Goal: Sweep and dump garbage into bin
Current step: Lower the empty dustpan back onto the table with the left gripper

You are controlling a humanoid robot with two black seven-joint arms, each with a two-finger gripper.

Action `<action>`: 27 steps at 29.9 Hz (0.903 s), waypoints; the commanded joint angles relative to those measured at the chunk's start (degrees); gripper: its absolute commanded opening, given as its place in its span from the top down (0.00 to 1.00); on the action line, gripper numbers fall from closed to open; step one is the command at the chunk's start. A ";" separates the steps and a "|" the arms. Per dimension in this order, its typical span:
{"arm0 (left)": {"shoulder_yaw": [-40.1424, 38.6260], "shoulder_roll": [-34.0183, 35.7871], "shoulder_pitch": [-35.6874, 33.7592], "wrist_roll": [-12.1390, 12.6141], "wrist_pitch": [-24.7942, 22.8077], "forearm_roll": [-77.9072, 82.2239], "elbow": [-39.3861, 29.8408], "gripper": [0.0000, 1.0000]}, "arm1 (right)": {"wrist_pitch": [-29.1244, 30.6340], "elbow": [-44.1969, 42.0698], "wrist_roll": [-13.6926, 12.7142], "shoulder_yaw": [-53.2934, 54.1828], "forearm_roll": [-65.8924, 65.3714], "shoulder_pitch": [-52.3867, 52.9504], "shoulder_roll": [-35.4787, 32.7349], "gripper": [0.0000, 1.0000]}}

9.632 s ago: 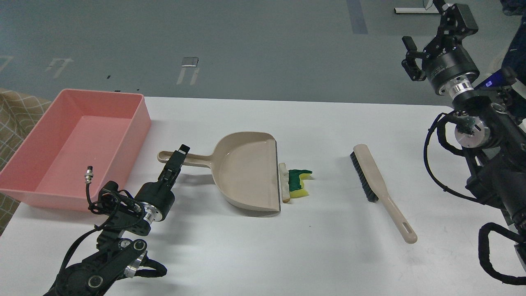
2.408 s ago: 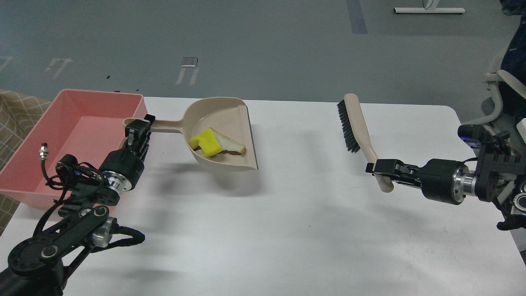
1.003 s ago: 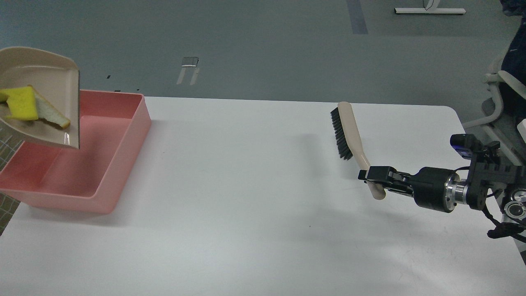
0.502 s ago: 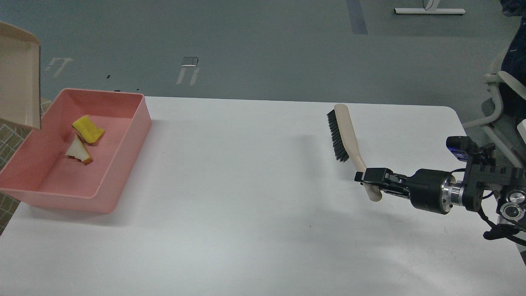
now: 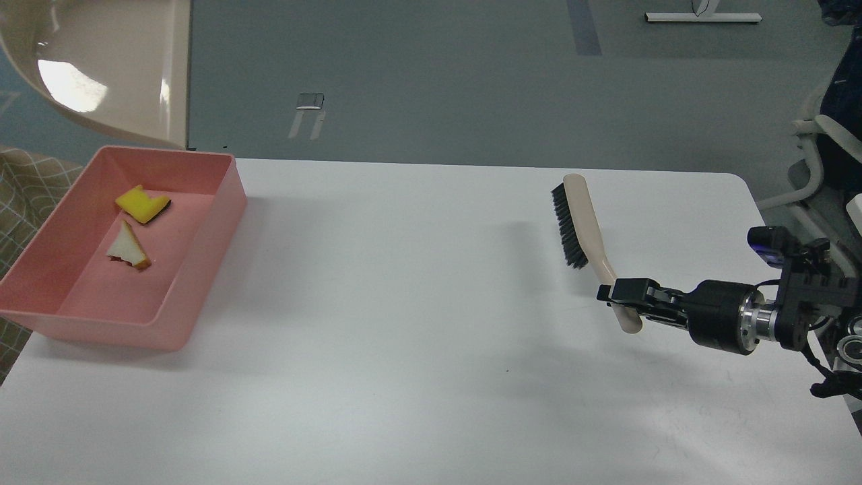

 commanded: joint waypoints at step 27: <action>23.65 -36.52 -1.95 10.98 19.32 16.41 -7.96 1.00 | 0.27 0.27 2.22 -0.27 0.07 -2.45 -3.96 1.00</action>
